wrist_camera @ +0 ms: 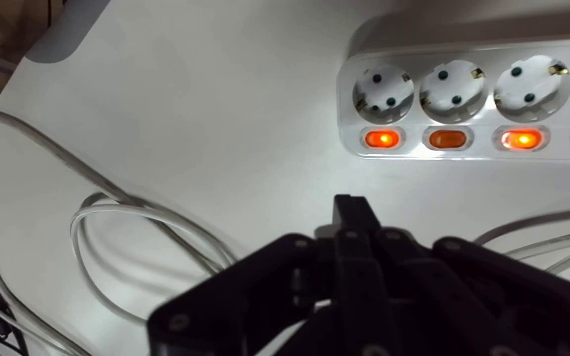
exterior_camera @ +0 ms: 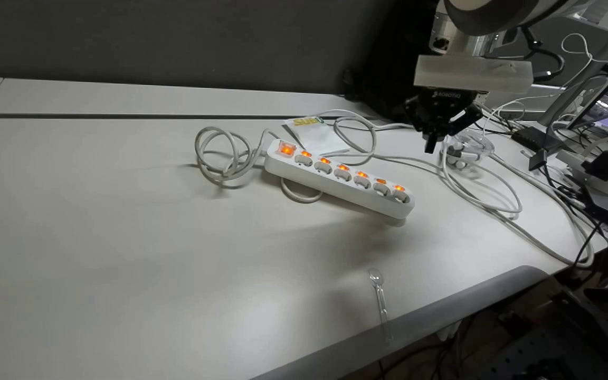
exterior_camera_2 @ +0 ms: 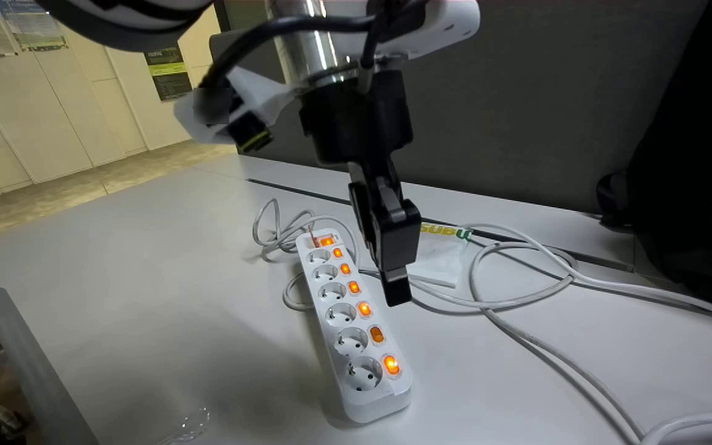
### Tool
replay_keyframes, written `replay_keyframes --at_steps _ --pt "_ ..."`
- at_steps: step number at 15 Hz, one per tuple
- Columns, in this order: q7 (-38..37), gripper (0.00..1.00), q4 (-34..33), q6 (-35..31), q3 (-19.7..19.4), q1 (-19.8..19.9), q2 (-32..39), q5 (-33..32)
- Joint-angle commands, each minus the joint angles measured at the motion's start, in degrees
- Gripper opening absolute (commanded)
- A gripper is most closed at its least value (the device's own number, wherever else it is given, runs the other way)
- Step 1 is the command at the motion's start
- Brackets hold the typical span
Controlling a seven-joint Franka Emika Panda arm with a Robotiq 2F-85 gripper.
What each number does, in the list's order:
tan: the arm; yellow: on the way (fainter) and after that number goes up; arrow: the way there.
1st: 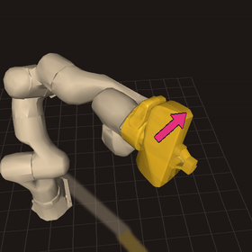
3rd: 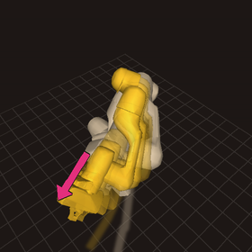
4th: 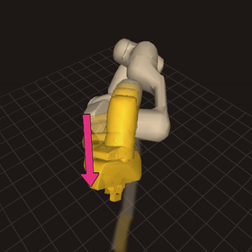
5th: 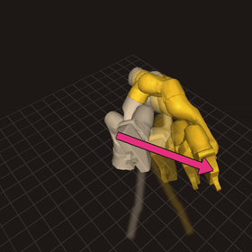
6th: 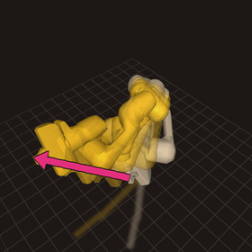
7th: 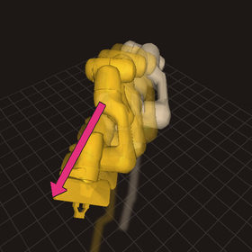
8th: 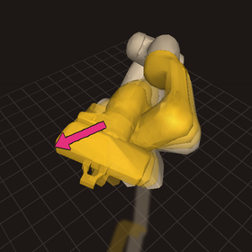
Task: Turn off the first switch from the right
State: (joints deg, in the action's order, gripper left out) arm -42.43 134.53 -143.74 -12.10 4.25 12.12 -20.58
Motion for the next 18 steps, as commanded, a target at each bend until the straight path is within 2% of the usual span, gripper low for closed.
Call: replay_keyframes --at_steps 1,9,18 --pt "-3.9 0.0 0.3 -1.6 -1.9 -1.1 2.0 -2.0" --pt "-3.1 0.0 -1.2 -6.2 -3.5 -2.6 8.1 -0.1" --pt "1.9 0.0 -2.9 -9.4 -2.8 -3.4 12.9 8.8"
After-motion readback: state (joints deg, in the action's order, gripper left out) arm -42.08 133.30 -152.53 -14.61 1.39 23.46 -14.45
